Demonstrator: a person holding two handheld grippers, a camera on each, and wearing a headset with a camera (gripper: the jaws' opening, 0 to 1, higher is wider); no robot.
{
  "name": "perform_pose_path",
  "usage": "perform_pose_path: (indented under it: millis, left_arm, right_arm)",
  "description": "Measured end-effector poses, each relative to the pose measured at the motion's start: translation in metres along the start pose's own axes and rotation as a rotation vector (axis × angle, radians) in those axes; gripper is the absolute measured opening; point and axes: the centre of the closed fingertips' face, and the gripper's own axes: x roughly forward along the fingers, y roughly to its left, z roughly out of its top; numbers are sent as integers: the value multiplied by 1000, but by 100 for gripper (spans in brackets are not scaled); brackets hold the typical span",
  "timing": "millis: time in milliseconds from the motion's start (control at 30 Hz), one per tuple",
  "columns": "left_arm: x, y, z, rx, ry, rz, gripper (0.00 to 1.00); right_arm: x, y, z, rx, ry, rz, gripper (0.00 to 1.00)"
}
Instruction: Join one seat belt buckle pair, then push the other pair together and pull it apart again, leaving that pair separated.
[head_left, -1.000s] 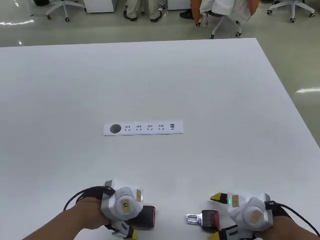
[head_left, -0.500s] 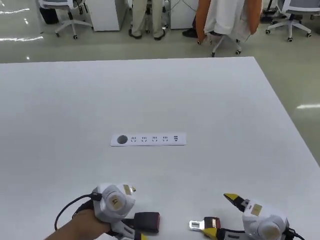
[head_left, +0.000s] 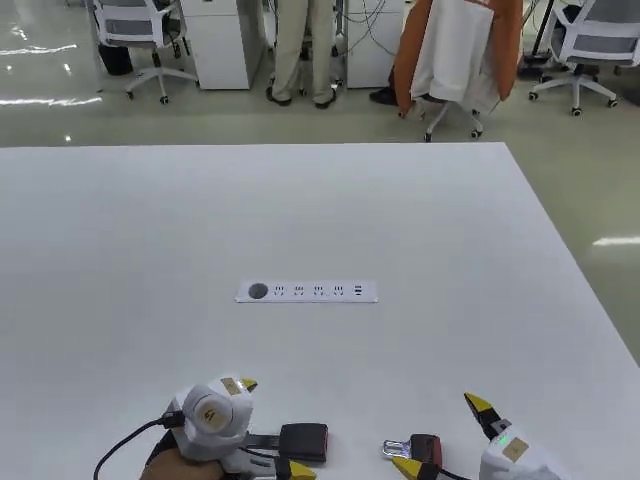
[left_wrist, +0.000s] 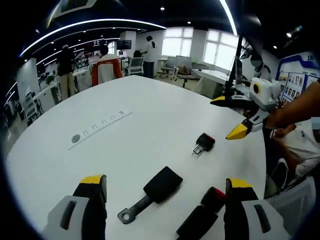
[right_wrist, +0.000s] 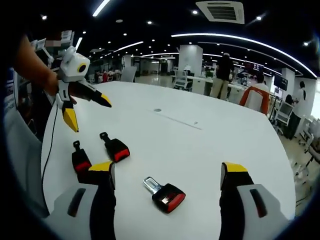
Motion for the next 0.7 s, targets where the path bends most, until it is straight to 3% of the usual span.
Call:
perform_pose_path:
  millis: [200,233,400,500,567,633,700]
  left_arm:
    - [-26,-12,1,-74,-56,43,100]
    - [-29,-9,-6,-80,-59,47,100]
    - [-50,-15,-16,-133,-104,70,100]
    - [-60,-26,-22,-112,-101,82,100]
    - [-68,-25,-27,-116,-111,92,100]
    - [-79,-25,-26,-150,-151,108,100]
    - [-87,-25,-32,-127,-148,124,100]
  right_arm:
    - [-17,4,1,36,-17,-48,91]
    - [-20,7,2,37,-17,-52,91]
    - [-35,15,-6,61,-6,-72,92]
    - [-42,21,-11,71,-3,-78,93]
    - [-47,24,-12,74,-3,-81,94]
    - [-55,28,-14,82,-3,-92,94]
    - [-59,30,-16,90,-2,-93,94]
